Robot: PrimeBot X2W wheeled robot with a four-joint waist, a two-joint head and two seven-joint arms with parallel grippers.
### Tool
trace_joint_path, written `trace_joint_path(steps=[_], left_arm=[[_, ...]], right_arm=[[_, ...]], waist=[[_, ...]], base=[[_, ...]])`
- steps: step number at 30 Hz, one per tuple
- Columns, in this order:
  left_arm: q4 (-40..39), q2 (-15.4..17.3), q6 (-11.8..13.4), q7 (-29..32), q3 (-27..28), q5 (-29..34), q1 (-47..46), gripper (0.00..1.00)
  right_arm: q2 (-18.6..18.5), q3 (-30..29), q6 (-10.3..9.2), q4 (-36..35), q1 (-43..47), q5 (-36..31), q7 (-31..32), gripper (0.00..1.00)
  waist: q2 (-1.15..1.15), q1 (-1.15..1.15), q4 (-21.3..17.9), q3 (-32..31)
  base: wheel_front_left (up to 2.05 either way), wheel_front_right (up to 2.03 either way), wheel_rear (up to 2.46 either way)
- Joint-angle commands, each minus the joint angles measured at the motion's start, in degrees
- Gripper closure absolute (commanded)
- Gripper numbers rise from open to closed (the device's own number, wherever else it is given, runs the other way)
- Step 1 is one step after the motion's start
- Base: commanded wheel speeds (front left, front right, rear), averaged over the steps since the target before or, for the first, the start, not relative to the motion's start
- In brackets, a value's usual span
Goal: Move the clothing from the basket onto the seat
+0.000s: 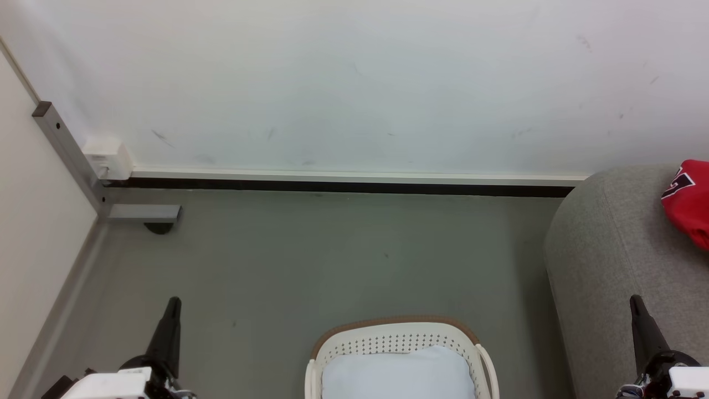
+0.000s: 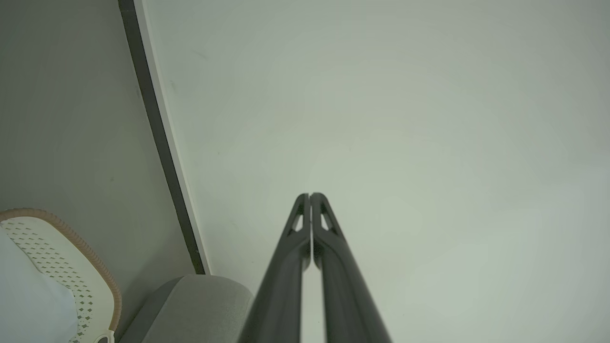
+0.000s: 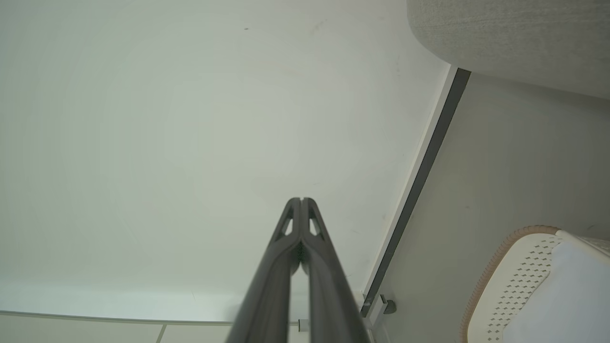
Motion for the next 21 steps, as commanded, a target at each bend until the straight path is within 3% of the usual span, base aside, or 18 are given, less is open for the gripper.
trace_joint_path(steps=[1,21], left_arm=[[-0.18,0.41,-0.27,0.18,0.08,-0.77,-0.5,1.0],[-0.19,0.41,-0.27,0.18,0.08,-0.77,-0.5,1.0]], right_arm=[[0.03,-0.25,-0.12,-0.27,-0.73,-0.4,0.2,1.0],[0.02,-0.25,-0.12,-0.27,-0.73,-0.41,0.21,1.0]], waist=[[0.0,0.0,0.0,0.0],[0.0,0.0,0.0,0.0]], base=[[0.0,0.0,0.0],[0.0,0.0,0.0]])
